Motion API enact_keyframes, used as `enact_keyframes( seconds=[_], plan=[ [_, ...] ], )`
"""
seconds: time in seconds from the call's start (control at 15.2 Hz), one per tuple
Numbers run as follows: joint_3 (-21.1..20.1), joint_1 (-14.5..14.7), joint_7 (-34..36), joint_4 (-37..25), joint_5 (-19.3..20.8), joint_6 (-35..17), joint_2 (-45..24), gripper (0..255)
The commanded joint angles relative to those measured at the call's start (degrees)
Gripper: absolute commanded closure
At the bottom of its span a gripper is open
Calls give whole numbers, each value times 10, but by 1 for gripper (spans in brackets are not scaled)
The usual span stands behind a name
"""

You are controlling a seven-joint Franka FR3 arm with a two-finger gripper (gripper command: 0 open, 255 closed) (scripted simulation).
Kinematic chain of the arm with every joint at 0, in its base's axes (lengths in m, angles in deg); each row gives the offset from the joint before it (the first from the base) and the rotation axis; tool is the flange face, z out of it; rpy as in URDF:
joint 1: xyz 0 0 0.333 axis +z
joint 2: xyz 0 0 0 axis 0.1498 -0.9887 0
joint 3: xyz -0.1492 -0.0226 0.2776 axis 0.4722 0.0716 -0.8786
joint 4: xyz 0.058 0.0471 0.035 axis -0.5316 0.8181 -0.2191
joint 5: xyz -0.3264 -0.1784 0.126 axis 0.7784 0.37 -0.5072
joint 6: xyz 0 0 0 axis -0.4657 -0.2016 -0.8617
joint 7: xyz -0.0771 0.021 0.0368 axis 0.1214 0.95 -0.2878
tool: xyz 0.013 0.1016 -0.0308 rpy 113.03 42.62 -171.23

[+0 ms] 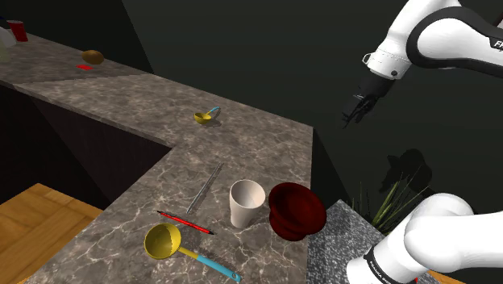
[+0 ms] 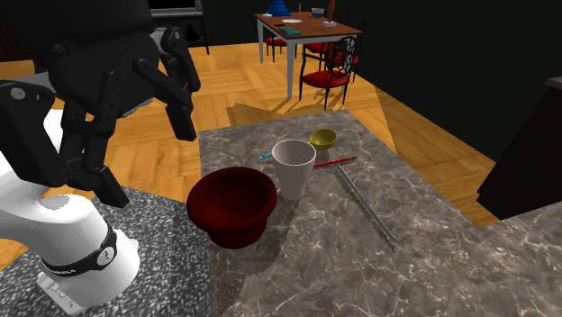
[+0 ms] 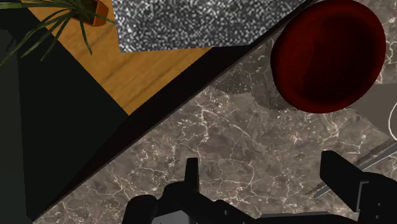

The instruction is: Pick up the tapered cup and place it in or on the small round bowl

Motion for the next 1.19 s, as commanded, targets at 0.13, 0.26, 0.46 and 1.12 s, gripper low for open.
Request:
enact_keyframes(
  seconds=[0.13,0.26,0.46,1.12],
  plan=[
    [-15,10,15,20,-15,-24,-6,0],
    [-31,20,30,37,-31,-48,-14,0],
    [-55,36,51,59,-55,-86,-32,0],
    [-139,91,116,92,-128,-224,-134,0]
  ],
)
